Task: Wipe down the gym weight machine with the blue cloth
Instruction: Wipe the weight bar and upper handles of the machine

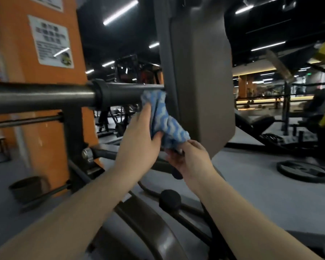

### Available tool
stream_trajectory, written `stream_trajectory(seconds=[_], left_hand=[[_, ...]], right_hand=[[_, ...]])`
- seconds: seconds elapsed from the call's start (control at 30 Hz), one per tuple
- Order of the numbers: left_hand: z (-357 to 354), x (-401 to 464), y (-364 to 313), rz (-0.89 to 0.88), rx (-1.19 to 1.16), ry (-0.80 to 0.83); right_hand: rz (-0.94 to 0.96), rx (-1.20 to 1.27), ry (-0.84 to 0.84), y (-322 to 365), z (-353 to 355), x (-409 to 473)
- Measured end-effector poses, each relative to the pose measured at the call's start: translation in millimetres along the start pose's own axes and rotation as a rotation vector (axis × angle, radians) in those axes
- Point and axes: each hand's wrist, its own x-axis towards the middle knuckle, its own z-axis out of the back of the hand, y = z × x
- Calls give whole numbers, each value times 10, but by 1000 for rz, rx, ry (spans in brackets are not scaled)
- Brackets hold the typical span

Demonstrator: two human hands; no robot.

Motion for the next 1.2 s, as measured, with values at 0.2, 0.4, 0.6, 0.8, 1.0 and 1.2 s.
stream_trajectory(seconds=[0.2, 0.4, 0.6, 0.8, 1.0, 1.2], left_hand=[[528, 991, 27, -129, 370, -20], [480, 1822, 290, 106, 749, 251], [350, 2441, 516, 300, 583, 807], [306, 2694, 714, 314, 519, 1042], [187, 2809, 855, 323, 312, 1147], [19, 2845, 1109, 473, -109, 1057]], right_hand=[[49, 13, 99, 227, -673, 325], [36, -33, 67, 271, -917, 814], [-2, -9, 41, 191, -959, 1348], [-273, -20, -9, 433, -1095, 1431], [-376, -107, -200, 653, -1325, 1465], [-205, -389, -239, 822, -1522, 1468]])
